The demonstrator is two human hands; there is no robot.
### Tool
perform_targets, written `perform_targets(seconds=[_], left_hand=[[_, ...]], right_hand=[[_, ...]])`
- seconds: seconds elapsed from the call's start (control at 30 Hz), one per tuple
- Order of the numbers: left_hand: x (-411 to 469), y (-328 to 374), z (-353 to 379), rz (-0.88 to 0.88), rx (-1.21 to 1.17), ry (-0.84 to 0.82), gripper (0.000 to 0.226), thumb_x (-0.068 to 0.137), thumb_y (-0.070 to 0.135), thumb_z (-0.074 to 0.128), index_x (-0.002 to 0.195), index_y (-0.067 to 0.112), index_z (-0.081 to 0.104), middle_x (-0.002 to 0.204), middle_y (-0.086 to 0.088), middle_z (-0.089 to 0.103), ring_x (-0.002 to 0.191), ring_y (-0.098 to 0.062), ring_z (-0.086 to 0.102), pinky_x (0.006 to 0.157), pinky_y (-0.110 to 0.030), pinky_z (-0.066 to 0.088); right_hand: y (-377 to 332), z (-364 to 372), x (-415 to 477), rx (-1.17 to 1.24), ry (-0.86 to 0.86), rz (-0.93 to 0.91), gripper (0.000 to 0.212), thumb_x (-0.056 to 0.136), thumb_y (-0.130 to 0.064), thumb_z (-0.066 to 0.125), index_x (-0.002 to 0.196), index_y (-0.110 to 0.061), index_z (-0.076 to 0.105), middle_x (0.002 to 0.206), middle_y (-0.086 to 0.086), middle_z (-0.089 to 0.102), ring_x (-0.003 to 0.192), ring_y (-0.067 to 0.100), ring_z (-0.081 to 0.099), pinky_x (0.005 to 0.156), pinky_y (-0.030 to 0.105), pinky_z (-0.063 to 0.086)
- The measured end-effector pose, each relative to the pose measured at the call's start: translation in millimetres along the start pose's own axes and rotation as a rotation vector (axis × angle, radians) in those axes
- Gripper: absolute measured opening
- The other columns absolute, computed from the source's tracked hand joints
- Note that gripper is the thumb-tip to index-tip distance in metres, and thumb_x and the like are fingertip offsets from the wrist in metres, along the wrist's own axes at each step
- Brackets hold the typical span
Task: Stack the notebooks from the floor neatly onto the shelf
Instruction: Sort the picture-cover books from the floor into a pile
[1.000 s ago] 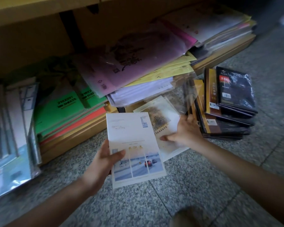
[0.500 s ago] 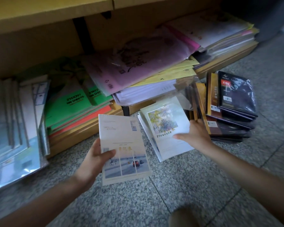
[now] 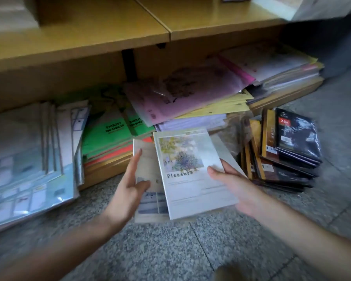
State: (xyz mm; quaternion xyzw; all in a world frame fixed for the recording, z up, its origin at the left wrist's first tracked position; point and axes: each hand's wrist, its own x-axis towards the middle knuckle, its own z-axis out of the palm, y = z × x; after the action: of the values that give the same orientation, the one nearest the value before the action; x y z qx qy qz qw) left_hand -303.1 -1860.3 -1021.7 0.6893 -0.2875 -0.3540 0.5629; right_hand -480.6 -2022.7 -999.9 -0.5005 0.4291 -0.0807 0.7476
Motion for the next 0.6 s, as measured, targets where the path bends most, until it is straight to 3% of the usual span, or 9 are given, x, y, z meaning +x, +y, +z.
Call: perform_targets(seconds=[0.07,0.13,0.2,0.27,0.33,0.37,0.47,0.53,0.6], left_hand=[[-4.1,7.7,-0.1,0.012,0.01,0.04,0.049,0.09,0.007,0.046,0.132,0.032,0.045,0.1,0.035,0.061,0.08,0.024,0.053,0.081,-0.005,0.043],[-10.0,18.3,-1.7,0.055,-0.04,0.123,0.034,0.097,0.01,0.039,0.121,0.03,0.053,0.095,0.035,0.064,0.092,0.021,0.056,0.09,-0.011,0.044],[-18.5,32.4,-5.2,0.116,-0.084,0.158,0.027,0.101,0.016,0.035,0.11,0.03,0.056,0.094,0.038,0.064,0.096,0.021,0.055,0.086,-0.006,0.044],[-25.7,38.9,-11.7,0.136,-0.133,0.118,0.018,0.091,0.025,0.052,0.108,0.025,0.058,0.101,0.022,0.069,0.099,0.003,0.063,0.089,-0.018,0.051],[-30.3,38.7,-19.0,0.145,-0.098,0.097,0.037,0.077,0.021,0.075,0.107,0.022,0.054,0.103,0.007,0.07,0.099,-0.019,0.067,0.082,-0.036,0.057],[-31.7,38.9,-23.7,0.18,-0.029,0.103,0.043,0.073,0.019,0.078,0.106,0.024,0.052,0.104,0.005,0.068,0.098,-0.021,0.066,0.08,-0.041,0.057],[-35.3,48.9,-30.3,0.321,0.173,0.037,0.046,0.078,0.028,0.069,0.115,0.031,0.042,0.109,0.008,0.061,0.101,-0.017,0.063,0.086,-0.047,0.053],[-35.9,56.0,-30.7,0.44,0.247,-0.026,0.046,0.085,0.025,0.06,0.121,0.033,0.033,0.111,0.009,0.057,0.099,-0.016,0.061,0.086,-0.047,0.051],[-35.9,64.9,-29.2,0.58,0.304,-0.079,0.051,0.089,0.022,0.052,0.129,0.037,0.023,0.12,0.013,0.053,0.105,-0.013,0.059,0.089,-0.043,0.05]], right_hand=[[7.1,18.3,-0.9,-0.017,0.012,-0.086,0.022,0.088,-0.021,0.061,0.108,-0.031,0.061,0.094,-0.011,0.073,0.091,0.014,0.068,0.075,0.034,0.054],[11.5,34.1,-4.9,-0.034,0.023,-0.177,0.023,0.087,-0.021,0.063,0.108,-0.031,0.061,0.1,-0.014,0.071,0.1,0.007,0.064,0.088,0.034,0.049],[13.6,46.4,-10.1,-0.056,0.032,-0.262,0.022,0.087,-0.021,0.064,0.104,-0.036,0.06,0.098,-0.022,0.069,0.098,-0.004,0.062,0.085,0.022,0.046],[18.3,55.1,-13.2,-0.105,0.048,-0.326,0.023,0.087,-0.023,0.063,0.105,-0.036,0.058,0.11,-0.016,0.066,0.105,-0.001,0.059,0.085,0.018,0.044],[23.0,62.0,-18.3,-0.161,0.08,-0.37,0.026,0.088,-0.03,0.061,0.109,-0.041,0.05,0.129,-0.011,0.05,0.111,-0.004,0.052,0.091,0.02,0.036],[25.2,65.8,-19.6,-0.156,0.078,-0.371,0.031,0.089,-0.032,0.058,0.114,-0.043,0.044,0.131,-0.013,0.045,0.109,-0.007,0.049,0.093,0.02,0.033],[28.1,75.5,-27.4,-0.092,0.027,-0.337,0.06,0.093,-0.033,0.051,0.14,-0.039,0.015,0.117,-0.021,0.043,0.105,-0.005,0.045,0.094,0.021,0.029],[26.9,78.7,-31.2,-0.102,0.02,-0.399,0.056,0.092,-0.037,0.051,0.134,-0.045,0.015,0.121,-0.028,0.043,0.106,-0.009,0.048,0.097,0.023,0.034],[27.8,80.2,-33.2,-0.147,0.052,-0.543,0.059,0.088,-0.045,0.054,0.136,-0.046,0.02,0.137,-0.023,0.041,0.118,-0.009,0.046,0.106,0.03,0.036]])
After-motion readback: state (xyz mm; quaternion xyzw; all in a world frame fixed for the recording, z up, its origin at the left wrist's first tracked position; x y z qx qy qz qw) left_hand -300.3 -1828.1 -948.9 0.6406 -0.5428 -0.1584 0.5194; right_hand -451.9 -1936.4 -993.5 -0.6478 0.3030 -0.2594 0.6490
